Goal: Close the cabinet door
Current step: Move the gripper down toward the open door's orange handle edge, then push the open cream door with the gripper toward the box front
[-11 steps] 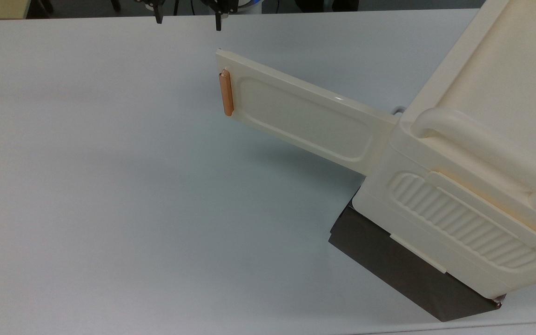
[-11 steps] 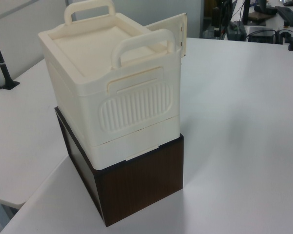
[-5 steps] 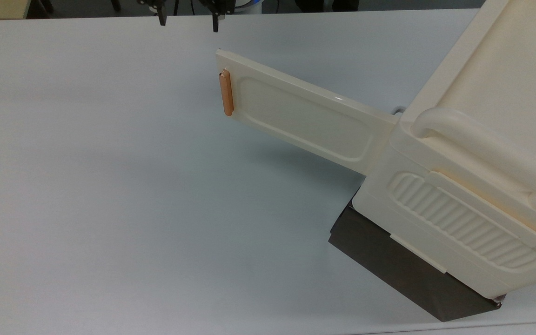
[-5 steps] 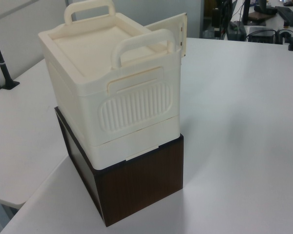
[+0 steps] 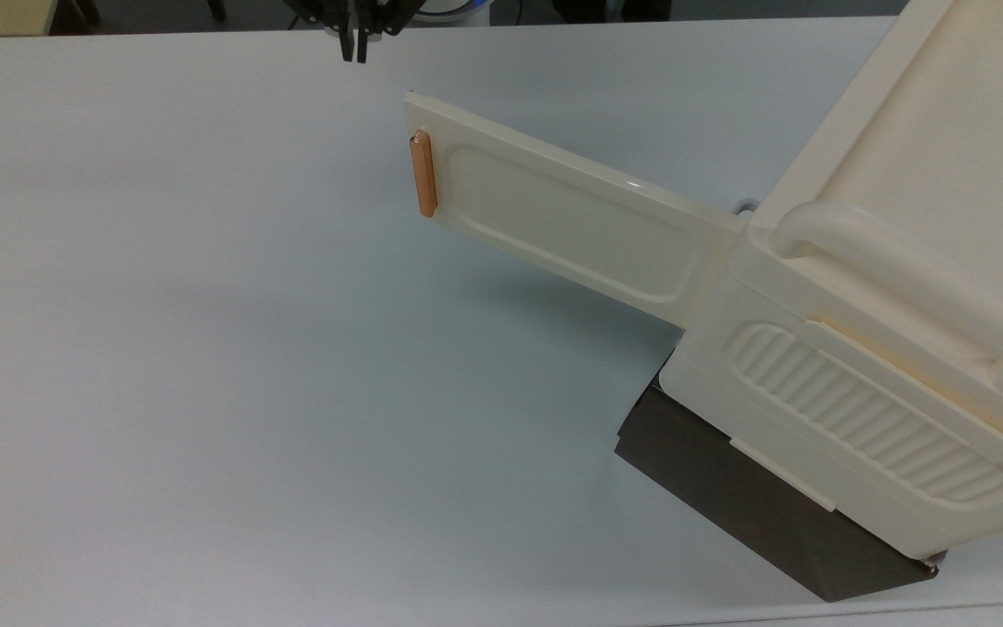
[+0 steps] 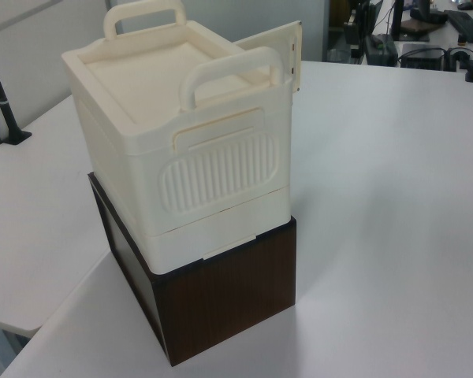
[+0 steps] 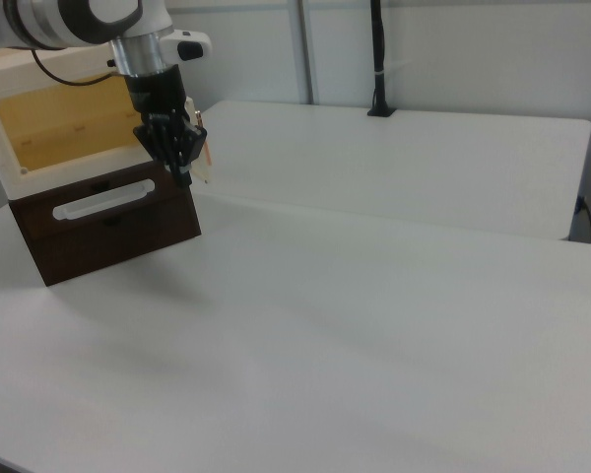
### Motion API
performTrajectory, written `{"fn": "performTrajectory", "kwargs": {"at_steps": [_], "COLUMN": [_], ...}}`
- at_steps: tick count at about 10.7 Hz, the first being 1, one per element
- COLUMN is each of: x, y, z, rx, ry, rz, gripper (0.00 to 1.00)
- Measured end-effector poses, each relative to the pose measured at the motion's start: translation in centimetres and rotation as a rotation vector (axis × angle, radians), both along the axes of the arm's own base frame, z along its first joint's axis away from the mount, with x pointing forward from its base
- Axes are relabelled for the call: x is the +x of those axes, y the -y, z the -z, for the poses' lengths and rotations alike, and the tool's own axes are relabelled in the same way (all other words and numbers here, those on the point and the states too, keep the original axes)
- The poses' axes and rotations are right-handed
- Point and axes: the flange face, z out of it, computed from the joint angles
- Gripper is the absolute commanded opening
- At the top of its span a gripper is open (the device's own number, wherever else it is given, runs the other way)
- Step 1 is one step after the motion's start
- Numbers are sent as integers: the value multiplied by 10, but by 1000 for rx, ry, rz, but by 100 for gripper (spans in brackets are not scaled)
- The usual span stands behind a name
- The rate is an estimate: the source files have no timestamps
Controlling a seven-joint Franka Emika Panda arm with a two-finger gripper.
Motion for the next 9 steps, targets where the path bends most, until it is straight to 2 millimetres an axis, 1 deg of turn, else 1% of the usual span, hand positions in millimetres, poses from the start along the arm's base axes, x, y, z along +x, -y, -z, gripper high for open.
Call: {"fn": "performTrajectory", "kwargs": {"at_steps": [2, 4, 5, 6, 7, 9], "x": [2, 8, 10, 12, 15, 23], "y": [-2, -7, -8, -9, -10, -14], "z": [-1, -9, -17, -30, -49, -73], "rx": [18, 58, 70, 75, 77, 81], "ry": [17, 81, 114, 155, 231, 376], "rz": [-2, -4, -5, -7, -11, -23], "gripper": [0, 0, 0, 0, 0, 0]}}
